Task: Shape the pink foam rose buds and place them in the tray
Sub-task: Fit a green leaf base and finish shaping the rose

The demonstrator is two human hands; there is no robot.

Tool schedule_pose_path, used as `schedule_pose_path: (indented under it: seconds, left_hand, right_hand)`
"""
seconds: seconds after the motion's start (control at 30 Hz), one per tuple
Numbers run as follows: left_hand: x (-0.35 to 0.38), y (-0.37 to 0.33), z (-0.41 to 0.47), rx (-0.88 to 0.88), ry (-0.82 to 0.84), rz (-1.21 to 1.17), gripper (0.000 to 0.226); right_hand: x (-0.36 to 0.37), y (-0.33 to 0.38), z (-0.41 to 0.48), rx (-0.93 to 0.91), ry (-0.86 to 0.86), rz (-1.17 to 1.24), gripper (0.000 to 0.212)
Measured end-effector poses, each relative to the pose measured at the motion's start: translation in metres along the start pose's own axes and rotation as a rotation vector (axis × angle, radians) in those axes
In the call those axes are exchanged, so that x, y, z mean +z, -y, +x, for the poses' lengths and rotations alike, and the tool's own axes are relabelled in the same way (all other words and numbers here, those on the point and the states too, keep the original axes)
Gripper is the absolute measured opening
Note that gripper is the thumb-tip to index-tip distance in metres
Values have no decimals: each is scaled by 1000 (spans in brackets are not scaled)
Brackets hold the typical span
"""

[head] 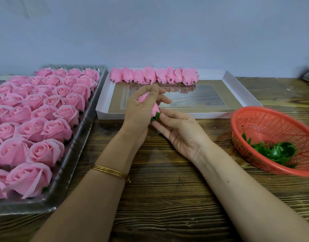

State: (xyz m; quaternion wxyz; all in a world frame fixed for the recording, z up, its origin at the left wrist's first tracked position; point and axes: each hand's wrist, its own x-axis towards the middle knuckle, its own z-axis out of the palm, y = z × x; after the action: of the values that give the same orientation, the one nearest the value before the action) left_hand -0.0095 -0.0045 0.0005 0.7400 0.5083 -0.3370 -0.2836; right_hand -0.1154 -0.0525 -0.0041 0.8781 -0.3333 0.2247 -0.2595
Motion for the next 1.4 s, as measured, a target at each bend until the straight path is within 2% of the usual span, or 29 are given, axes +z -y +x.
schedule_pose_path:
  seconds: [0.2, 0.37, 0.47, 0.63, 1.4]
  left_hand:
    - [0, 2, 1, 9, 3, 7, 24]
    - [1, 3, 1, 9, -10, 14, 25]
    - [2, 3, 0, 13, -14, 24, 25]
    - [2, 3, 0, 6, -10, 47, 24]
    - [0, 4, 1, 24, -17, 44, 24]
  right_hand:
    - [-1, -1, 2, -23, -38, -5, 29]
    - [0, 0, 1, -33, -24, -34, 27]
    - [-1, -1, 2, -42, -55, -52, 33]
    - [0, -2, 0, -31, -52, -111, 23]
    - [1, 0, -2, -37, -48, -67, 23]
